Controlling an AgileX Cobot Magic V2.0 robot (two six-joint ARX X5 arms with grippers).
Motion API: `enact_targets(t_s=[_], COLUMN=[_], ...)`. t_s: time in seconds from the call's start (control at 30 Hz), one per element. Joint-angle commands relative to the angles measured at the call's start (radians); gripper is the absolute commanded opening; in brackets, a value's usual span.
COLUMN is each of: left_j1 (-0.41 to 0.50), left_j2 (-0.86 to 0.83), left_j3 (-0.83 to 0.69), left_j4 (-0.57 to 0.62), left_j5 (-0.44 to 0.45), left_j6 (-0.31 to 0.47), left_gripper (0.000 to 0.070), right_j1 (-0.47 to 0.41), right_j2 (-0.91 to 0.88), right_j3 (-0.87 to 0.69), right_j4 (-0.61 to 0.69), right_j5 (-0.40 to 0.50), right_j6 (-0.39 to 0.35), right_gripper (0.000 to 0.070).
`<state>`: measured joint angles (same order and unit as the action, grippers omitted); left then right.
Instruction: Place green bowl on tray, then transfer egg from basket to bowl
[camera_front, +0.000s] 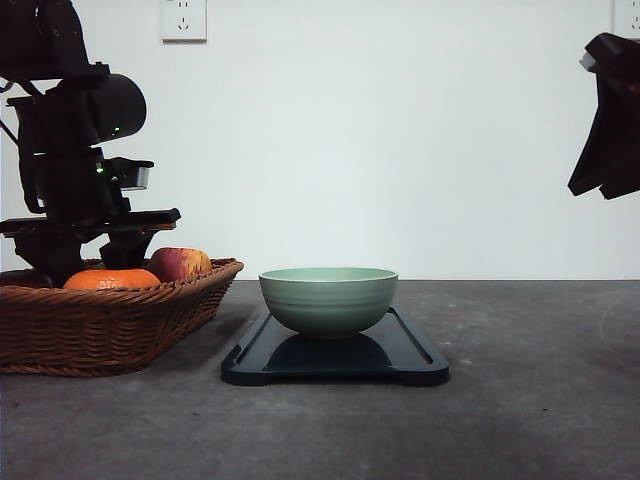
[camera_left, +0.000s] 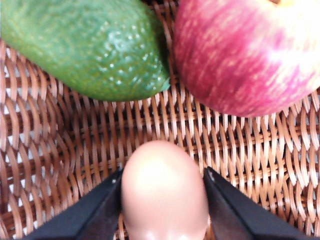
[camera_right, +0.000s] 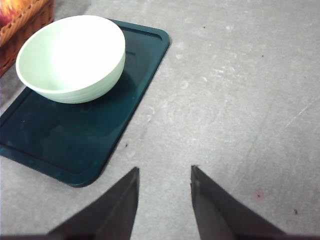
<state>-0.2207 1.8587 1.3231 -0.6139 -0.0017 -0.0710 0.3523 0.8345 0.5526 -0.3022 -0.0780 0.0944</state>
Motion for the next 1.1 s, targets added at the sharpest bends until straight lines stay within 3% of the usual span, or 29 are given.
enact_targets(t_s=[0.0, 0.17, 0.7, 0.8, 0.97, 1.07], left_j1=[-0.003, -0.003, -0.014, -0.030, -0.076, -0.120], left_j2=[0.021, 0.012, -0.136, -0.164, -0.179, -0.171], left_j3=[0.024, 0.030, 0.206, 0.238, 0.248, 0.247], left_j4=[-0.002, -0.014, -0.214, -0.211, -0.108, -0.047], left_j5=[-0.002, -0.002, 0.004, 0.060, 0.231, 0.254], left_j6=[0.003, 0.002, 0.008, 0.007, 0.001, 0.001], left_gripper=[0.0262, 0.0262, 0.0263, 0.0263, 0.0263, 0.0262], right_j1=[0.005, 0.005, 0.005, 0.005, 0.005, 0.005], right_j2=[0.007, 0.007, 0.007, 0.007, 0.007, 0.007], right_j3=[0.005, 0.005, 0.005, 0.005, 0.005, 0.005], right_j4=[0.010, 0.010, 0.010, 0.010, 0.010, 0.008], right_j5=[0.001, 0.001, 0.001, 0.001, 0.001, 0.000], right_j6=[0.011, 0.011, 0.011, 0.011, 0.011, 0.011], right_gripper=[0.0201, 0.0201, 0.0201, 0.0201, 0.0201, 0.0201])
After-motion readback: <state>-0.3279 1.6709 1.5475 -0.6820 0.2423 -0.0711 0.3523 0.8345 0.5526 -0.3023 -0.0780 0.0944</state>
